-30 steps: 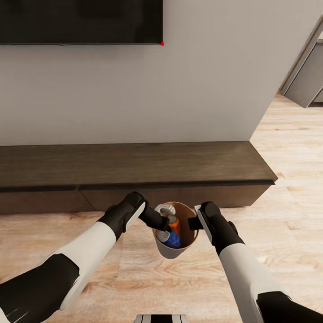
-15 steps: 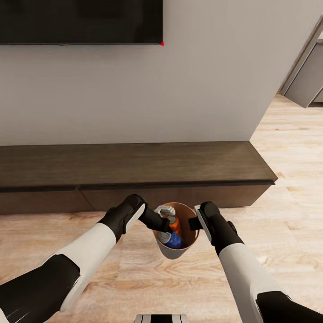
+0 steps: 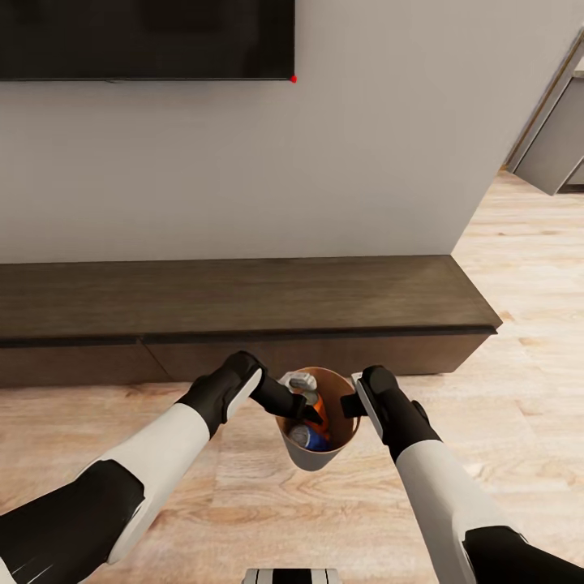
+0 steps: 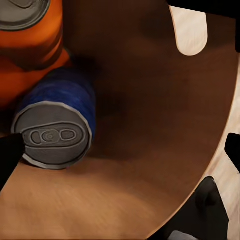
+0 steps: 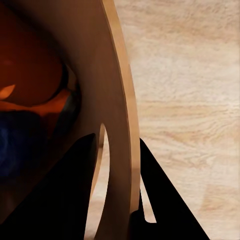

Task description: Put the three can of soda from the living room inside the tash can in the kitchen.

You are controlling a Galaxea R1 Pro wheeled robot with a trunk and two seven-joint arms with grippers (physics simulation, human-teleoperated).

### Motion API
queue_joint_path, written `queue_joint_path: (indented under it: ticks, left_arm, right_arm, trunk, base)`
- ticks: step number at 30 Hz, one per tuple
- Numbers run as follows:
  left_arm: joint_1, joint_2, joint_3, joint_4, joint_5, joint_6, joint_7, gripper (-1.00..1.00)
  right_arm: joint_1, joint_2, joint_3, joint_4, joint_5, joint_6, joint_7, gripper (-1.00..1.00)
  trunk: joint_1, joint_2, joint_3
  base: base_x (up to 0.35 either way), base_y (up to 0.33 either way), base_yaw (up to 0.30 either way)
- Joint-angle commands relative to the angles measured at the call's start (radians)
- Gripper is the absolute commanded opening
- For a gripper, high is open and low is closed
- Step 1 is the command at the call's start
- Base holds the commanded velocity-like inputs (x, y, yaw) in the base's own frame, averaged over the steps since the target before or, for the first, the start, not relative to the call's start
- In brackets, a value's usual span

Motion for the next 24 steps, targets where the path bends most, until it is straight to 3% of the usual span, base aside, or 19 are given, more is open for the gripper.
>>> queue_joint_path:
  ticks: [1, 5, 8, 11, 13, 14, 16, 17, 18, 19, 20, 22, 23, 24]
  left_arm:
    - [0.001, 0.003, -0.003, -0.001, -0.043, -0.010, 0.006, 1.00]
    - [0.011, 0.011, -0.002, -0.016, -0.041, -0.015, 0.001, 1.00]
    - [0.019, 0.014, 0.003, -0.074, -0.040, -0.023, -0.004, 1.00]
    - [0.053, 0.036, 0.007, -0.180, -0.035, -0.026, -0.009, 1.00]
    - [0.110, 0.072, 0.009, -0.289, -0.033, -0.027, -0.012, 1.00]
    - [0.142, 0.102, 0.010, -0.346, -0.032, -0.028, -0.013, 1.00]
    - [0.172, 0.139, 0.012, -0.401, -0.031, -0.028, -0.014, 1.00]
    - [0.197, 0.185, 0.030, -0.456, -0.029, -0.031, -0.013, 1.00]
    - [0.207, 0.204, 0.043, -0.478, -0.028, -0.033, -0.013, 1.00]
    - [0.226, 0.241, 0.090, -0.514, -0.027, -0.039, -0.015, 1.00]
    - [0.251, 0.280, 0.193, -0.549, -0.027, -0.053, -0.023, 1.00]
    - [0.267, 0.295, 0.262, -0.562, -0.027, -0.061, -0.041, 1.00]
    - [0.283, 0.305, 0.321, -0.570, -0.027, -0.072, -0.066, 1.00]
    - [0.292, 0.310, 0.346, -0.573, -0.028, -0.079, -0.080, 1.00]
  right_arm:
    - [-0.001, -0.001, -0.001, -0.017, -0.036, 0.000, 0.006, -1.00]
    - [-0.001, -0.005, -0.001, -0.014, -0.036, 0.000, 0.006, -1.00]
    - [0.000, -0.009, -0.004, -0.013, -0.037, 0.000, 0.006, -1.00]
    - [0.001, -0.011, -0.006, -0.012, -0.037, 0.000, 0.007, -1.00]
    - [0.001, -0.014, -0.007, -0.012, -0.037, 0.000, 0.007, -1.00]
    - [0.001, -0.016, -0.007, -0.012, -0.037, 0.000, 0.007, -1.00]
    - [0.001, -0.021, -0.008, -0.012, -0.038, 0.000, 0.007, -1.00]
    - [0.001, -0.027, -0.009, -0.012, -0.038, 0.000, 0.007, -1.00]
    - [0.001, -0.029, -0.009, -0.012, -0.038, 0.000, 0.007, -1.00]
    - [0.001, -0.034, -0.010, -0.012, -0.038, 0.000, 0.007, -1.00]
    - [0.001, -0.039, -0.012, -0.012, -0.038, 0.000, 0.007, -1.00]
    - [0.001, -0.044, -0.013, -0.012, -0.038, 0.000, 0.007, -1.00]
    - [0.001, -0.049, -0.013, -0.012, -0.039, 0.000, 0.007, -1.00]
    - [0.001, -0.051, -0.014, -0.012, -0.039, 0.000, 0.008, -1.00]
  trunk:
    - [0.000, 0.000, 0.000]
    - [0.000, 0.000, 0.000]
    - [0.000, 0.000, 0.000]
    - [0.000, 0.000, 0.000]
    - [0.000, 0.000, 0.000]
    - [0.000, 0.000, 0.000]
    - [0.000, 0.000, 0.000]
    - [0.000, 0.000, 0.000]
    - [0.000, 0.000, 0.000]
    - [0.000, 0.000, 0.000]
    - [0.000, 0.000, 0.000]
    - [0.000, 0.000, 0.000]
    - [0.000, 0.000, 0.000]
    - [0.000, 0.000, 0.000]
  base:
    - [0.000, 0.000, 0.000]
    - [0.000, 0.000, 0.000]
    - [0.000, 0.000, 0.000]
    - [0.000, 0.000, 0.000]
    - [0.000, 0.000, 0.000]
    - [0.000, 0.000, 0.000]
    - [0.000, 0.000, 0.000]
    - [0.000, 0.000, 0.000]
    - [0.000, 0.000, 0.000]
    - [0.000, 0.000, 0.000]
    - [0.000, 0.000, 0.000]
    - [0.000, 0.000, 0.000]
    - [0.000, 0.000, 0.000]
    - [0.000, 0.000, 0.000]
